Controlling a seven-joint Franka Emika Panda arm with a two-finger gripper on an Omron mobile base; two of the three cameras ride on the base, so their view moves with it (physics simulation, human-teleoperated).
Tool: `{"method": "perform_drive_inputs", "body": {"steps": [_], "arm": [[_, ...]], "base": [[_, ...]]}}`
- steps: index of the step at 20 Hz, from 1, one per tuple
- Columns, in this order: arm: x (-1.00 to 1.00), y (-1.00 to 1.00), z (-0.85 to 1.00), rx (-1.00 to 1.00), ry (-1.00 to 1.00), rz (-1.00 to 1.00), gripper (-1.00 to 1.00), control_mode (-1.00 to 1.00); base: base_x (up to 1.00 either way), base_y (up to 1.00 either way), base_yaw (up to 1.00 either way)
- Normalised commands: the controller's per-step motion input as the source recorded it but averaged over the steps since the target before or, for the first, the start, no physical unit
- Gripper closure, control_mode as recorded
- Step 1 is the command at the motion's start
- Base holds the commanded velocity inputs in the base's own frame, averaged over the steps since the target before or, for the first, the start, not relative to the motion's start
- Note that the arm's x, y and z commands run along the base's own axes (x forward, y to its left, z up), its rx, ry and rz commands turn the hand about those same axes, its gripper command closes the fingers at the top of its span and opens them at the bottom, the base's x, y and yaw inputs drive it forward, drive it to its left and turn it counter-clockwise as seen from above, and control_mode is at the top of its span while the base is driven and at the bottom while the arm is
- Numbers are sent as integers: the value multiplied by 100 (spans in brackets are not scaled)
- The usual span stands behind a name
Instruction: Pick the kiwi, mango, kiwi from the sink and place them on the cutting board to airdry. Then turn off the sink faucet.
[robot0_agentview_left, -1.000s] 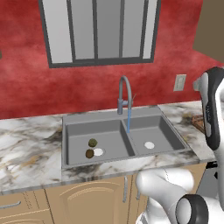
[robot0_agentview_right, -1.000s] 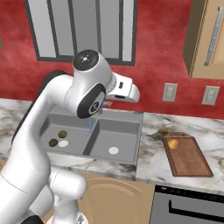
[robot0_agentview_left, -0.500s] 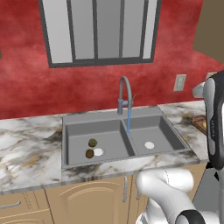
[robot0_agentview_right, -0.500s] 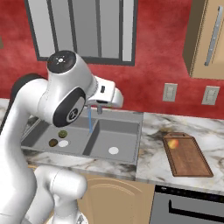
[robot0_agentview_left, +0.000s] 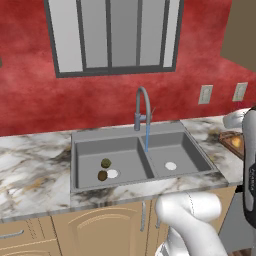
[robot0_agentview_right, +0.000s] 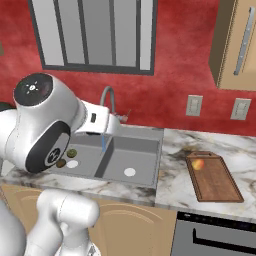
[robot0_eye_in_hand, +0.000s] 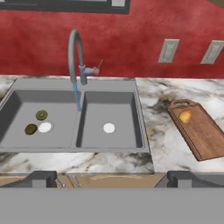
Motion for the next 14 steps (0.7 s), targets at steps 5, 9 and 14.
{"method": "perform_drive_inputs", "body": {"steps": [5, 9, 14], "arm": [[-33, 56, 0, 0, 0, 0, -100, -100], [-29, 66, 0, 0, 0, 1, -100, -100], [-41, 56, 0, 0, 0, 5, -100, -100]], "base": [[0, 0, 0], [0, 0, 0], [0, 0, 0]]}}
